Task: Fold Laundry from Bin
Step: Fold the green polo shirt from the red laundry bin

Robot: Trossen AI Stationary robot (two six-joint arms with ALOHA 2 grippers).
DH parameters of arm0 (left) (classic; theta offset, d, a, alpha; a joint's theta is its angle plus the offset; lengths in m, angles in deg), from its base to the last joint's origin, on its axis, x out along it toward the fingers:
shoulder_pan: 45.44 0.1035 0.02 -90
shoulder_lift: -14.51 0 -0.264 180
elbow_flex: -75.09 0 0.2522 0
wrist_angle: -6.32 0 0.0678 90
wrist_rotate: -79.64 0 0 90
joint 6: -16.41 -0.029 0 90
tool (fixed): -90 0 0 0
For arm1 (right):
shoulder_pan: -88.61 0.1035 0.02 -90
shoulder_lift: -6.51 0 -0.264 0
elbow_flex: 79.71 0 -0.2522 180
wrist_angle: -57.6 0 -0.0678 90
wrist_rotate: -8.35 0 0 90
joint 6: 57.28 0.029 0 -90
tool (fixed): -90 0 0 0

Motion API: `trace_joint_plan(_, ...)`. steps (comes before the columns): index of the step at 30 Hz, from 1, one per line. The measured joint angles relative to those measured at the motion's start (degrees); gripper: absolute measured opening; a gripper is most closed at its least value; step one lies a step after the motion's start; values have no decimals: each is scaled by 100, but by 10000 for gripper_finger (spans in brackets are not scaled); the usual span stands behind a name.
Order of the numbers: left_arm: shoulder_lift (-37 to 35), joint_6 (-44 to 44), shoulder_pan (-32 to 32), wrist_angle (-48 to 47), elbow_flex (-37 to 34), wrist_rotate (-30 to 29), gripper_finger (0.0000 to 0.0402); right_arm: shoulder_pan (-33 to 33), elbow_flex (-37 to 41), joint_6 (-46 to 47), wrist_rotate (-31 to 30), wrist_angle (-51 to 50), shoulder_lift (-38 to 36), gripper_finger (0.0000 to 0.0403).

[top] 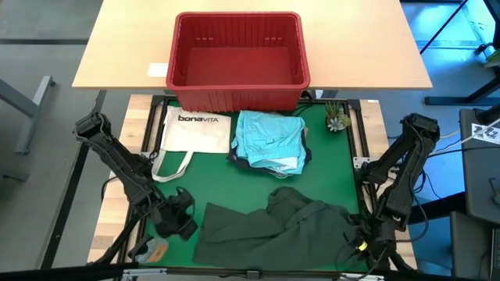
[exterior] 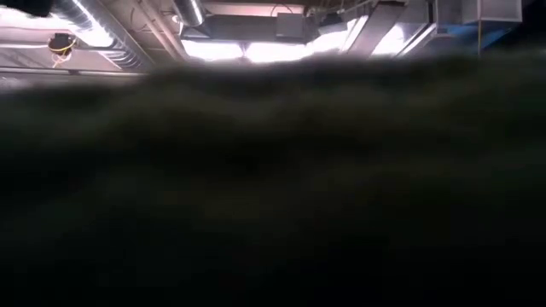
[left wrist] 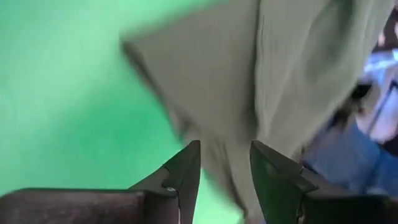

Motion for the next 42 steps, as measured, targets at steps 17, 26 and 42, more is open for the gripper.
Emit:
trace_joint_plan(17,2,-3345,1530,724,0,-311,126,-2312,-4,-1344,-1497,-1155,-262,227)
trace_joint_plan(26,3,-3659,1606,1015,0,-312,126,-3693,-9,-2129,-1217,-193,-171,227)
trace_joint_plan(42,4,-3909,1558,1006,0,-314,126,-4848,-7,-2260,-653,233,1364,227)
